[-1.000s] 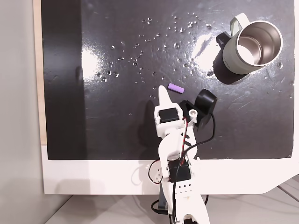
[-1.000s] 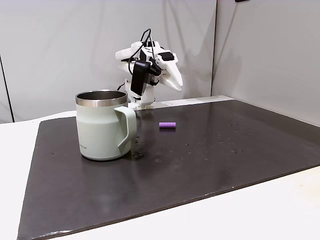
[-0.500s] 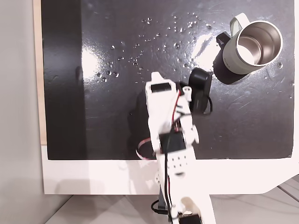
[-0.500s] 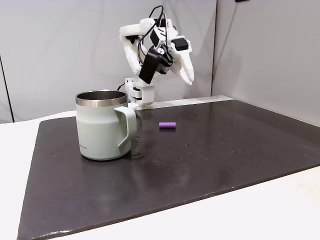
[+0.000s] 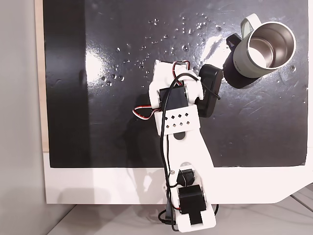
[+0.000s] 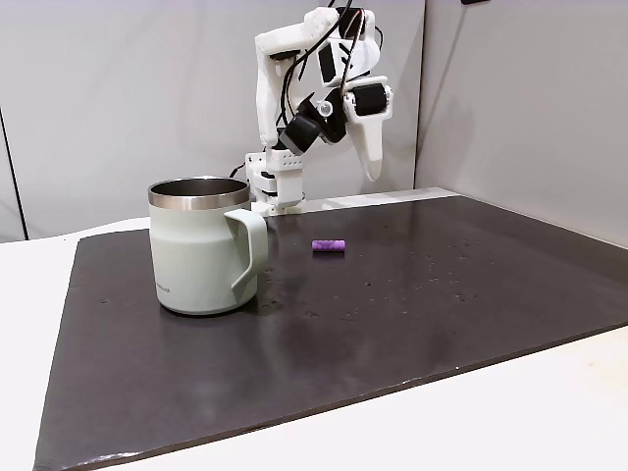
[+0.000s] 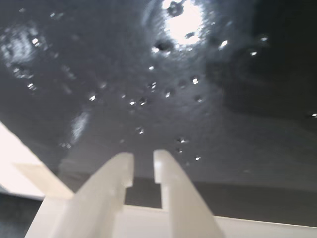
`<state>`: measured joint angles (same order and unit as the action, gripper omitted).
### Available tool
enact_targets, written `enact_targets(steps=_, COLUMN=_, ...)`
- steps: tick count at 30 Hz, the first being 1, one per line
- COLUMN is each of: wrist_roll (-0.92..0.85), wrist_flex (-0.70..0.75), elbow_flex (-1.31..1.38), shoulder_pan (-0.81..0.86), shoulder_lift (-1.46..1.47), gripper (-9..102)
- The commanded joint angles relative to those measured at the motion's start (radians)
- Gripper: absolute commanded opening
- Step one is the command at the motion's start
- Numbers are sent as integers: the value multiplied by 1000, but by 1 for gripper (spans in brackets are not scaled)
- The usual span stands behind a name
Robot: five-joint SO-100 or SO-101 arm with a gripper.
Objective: Grasp a pengrip and put it in the cup.
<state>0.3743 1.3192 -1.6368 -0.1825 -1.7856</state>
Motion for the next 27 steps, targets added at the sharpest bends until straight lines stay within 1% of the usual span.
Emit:
enact_targets(steps=1, wrist_roll=11, wrist_flex=46, elbow_flex=77, shoulder_pan=20, shoulder_lift=20, gripper=0)
enact_targets(steps=6, wrist_roll=11, wrist_flex=55, elbow_flex=71, shoulder_pan=44, shoulder_lift=32, gripper=1)
enact_targets(steps=9, wrist_roll=43, wrist_flex=91, elbow_flex=67, shoulder_pan=48, shoulder_lift=28, gripper=12)
enact_targets(steps=12, wrist_roll=57, wrist_flex=100, elbow_flex=55, shoulder_pan=66, shoulder_lift=15, gripper=18)
enact_targets(steps=20, wrist_roll=61, wrist_flex=178, elbow_flex=63, shoulder_pan=123, shoulder_lift=103, gripper=22)
enact_targets(steps=27, wrist_roll=44, wrist_flex=201, elbow_flex=60, shoulder_pan=149, shoulder_lift=198, gripper=25)
